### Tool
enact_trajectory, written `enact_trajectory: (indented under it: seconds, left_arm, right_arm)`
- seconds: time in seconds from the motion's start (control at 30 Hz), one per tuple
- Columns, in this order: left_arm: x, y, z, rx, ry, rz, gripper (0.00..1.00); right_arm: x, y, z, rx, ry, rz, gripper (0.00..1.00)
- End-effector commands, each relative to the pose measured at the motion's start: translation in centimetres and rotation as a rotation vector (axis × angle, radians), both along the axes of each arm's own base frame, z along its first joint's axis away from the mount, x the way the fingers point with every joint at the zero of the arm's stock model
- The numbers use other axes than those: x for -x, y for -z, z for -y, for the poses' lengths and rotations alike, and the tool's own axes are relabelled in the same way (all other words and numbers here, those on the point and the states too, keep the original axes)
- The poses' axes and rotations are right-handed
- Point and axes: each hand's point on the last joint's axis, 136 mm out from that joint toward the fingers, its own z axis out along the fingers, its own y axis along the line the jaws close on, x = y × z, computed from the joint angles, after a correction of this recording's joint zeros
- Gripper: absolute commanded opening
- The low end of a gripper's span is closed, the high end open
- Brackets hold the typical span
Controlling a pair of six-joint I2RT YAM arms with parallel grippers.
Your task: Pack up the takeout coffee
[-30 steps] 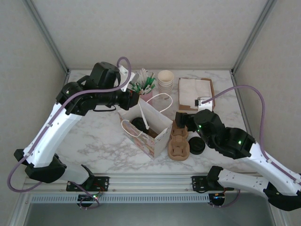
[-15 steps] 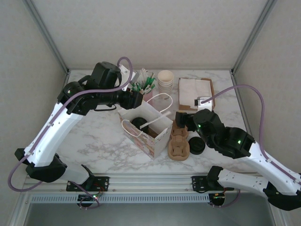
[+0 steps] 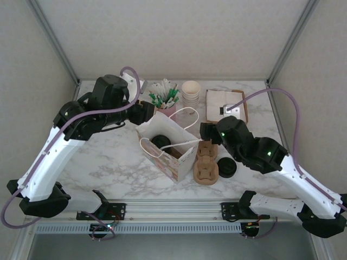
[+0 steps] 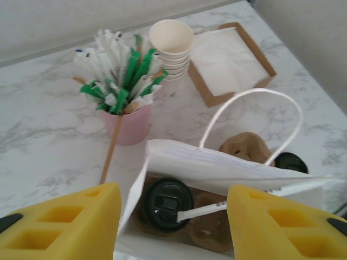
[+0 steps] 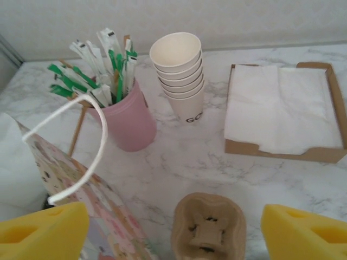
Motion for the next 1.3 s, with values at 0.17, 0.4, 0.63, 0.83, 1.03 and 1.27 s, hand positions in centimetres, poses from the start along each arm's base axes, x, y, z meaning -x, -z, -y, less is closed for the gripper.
enact_trajectory:
  seconds: [0.17, 0.4, 0.63, 0.83, 1.03, 1.27]
  left_arm:
    - [-2.2, 1.4, -6.5, 0.107, -0.316, -0.026, 0.51]
    - [-2.6, 3.1, -9.9, 0.171, -0.464, -0.039, 0.51]
    - [-2.6, 4.6, -11.3, 0.177, -0.531, -0.047, 0.51]
    - [-2.6, 6.0, -11.6, 0.163, -0.547, -0.070, 0.51]
    - [-2.5, 6.9, -12.1, 0.137, -0.564, -0.070, 0.50]
    - [-2.2, 7.7, -13.9, 0.058, -0.617, -0.042, 0.50]
  right_arm:
    - [2.9, 2.4, -1.9, -0.120, -0.042, -0.283, 0.64]
    - [4.0, 4.9, -3.5, -0.096, -0.063, -0.364, 0.49]
    - [3.8, 5.5, -3.9, -0.077, -0.052, -0.360, 0.33]
    - [3.3, 4.7, -4.5, -0.088, -0.063, -0.335, 0.15]
    - [2.8, 3.2, -5.0, -0.070, -0.088, -0.287, 0.00]
    - [2.0, -0.5, -4.7, 0.038, -0.159, -0.153, 0.00]
